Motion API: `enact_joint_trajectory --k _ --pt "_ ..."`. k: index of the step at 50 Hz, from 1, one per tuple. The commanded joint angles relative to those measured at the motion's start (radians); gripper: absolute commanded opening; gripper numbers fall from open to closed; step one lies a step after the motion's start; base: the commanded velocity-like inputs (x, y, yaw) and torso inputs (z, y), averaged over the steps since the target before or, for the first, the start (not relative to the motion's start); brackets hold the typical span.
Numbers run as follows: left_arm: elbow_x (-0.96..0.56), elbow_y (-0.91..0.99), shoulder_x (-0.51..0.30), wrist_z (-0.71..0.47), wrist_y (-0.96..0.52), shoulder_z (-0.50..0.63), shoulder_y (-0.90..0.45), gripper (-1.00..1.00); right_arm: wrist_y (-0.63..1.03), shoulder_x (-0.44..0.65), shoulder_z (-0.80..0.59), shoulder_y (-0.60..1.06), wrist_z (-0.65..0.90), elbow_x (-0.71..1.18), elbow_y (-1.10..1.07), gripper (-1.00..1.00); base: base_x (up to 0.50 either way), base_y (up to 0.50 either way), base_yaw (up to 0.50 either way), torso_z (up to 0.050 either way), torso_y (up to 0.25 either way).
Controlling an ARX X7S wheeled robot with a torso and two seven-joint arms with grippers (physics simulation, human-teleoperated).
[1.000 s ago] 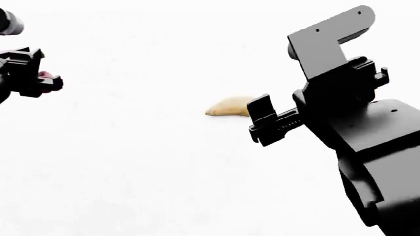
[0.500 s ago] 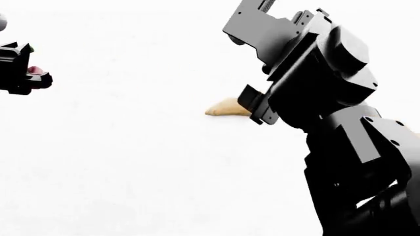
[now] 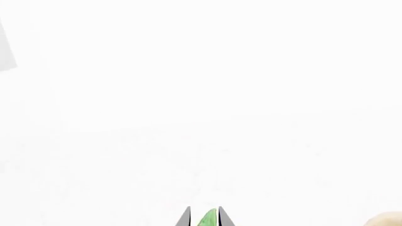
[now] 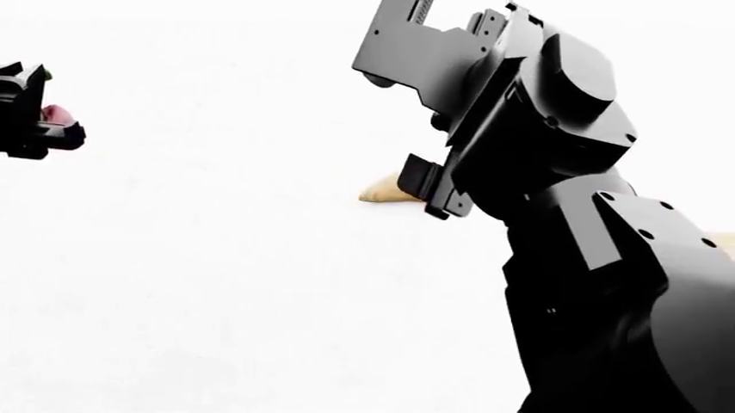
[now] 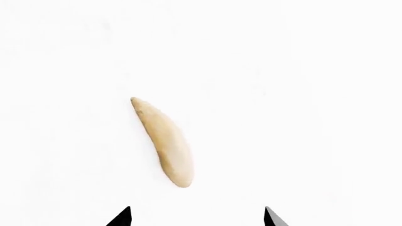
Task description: Place the cherry and the sweet potato on separate cutting boards.
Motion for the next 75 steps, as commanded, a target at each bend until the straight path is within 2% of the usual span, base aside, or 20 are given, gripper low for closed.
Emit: enact_joint_trajectory --k 1,35,49,59,64,65,68,73,75 --pt "0.023 0.018 -0.011 0.003 0.015 0.0 0.005 -1.0 -0.062 -0.014 0.01 0.0 0.02 -0.012 0.013 1.0 0.0 0.0 0.0 0.014 -0.117" --pt "0.044 0.054 -0.033 0.001 0.014 -0.019 -0.015 -1.0 -0.014 -0.03 0.04 0.013 0.06 -0.015 0.013 1.0 0.0 0.0 0.0 0.024 -0.172" --pt "0.044 0.067 -0.046 0.001 0.023 -0.021 0.003 -1.0 -0.106 -0.028 0.054 0.061 0.304 -0.03 0.013 1.0 0.0 0.0 0.0 0.029 -0.167" --pt "0.043 0.081 -0.054 -0.007 0.032 -0.026 0.014 -1.0 -0.101 -0.036 0.037 0.046 0.295 -0.02 0.013 1.0 0.0 0.0 0.0 0.029 -0.168" --pt "0.02 0.07 -0.059 -0.019 0.042 -0.042 0.017 -1.0 -0.003 -0.046 0.027 0.031 0.199 0.045 0.013 1.0 0.0 0.0 0.0 0.008 -0.033" --pt "0.015 0.068 -0.061 -0.019 0.042 -0.043 0.018 -1.0 0.008 -0.045 0.025 0.034 0.204 0.053 0.013 -1.0 0.0 0.0 0.0 0.0 0.0" --pt "0.015 0.069 -0.061 -0.021 0.039 -0.043 0.019 -1.0 0.063 -0.045 0.042 0.054 0.225 0.09 0.013 -1.0 0.0 0.0 0.0 0.0 0.0" --pt "0.015 0.069 -0.061 -0.021 0.038 -0.044 0.019 -1.0 0.063 -0.045 0.04 0.054 0.225 0.093 0.013 -1.0 0.0 0.0 0.0 0.0 0.0" --pt "0.015 0.069 -0.051 -0.024 0.033 -0.045 0.014 -1.0 0.157 -0.04 0.114 0.09 0.23 0.125 0.013 -1.0 0.0 0.0 0.0 0.0 0.0"
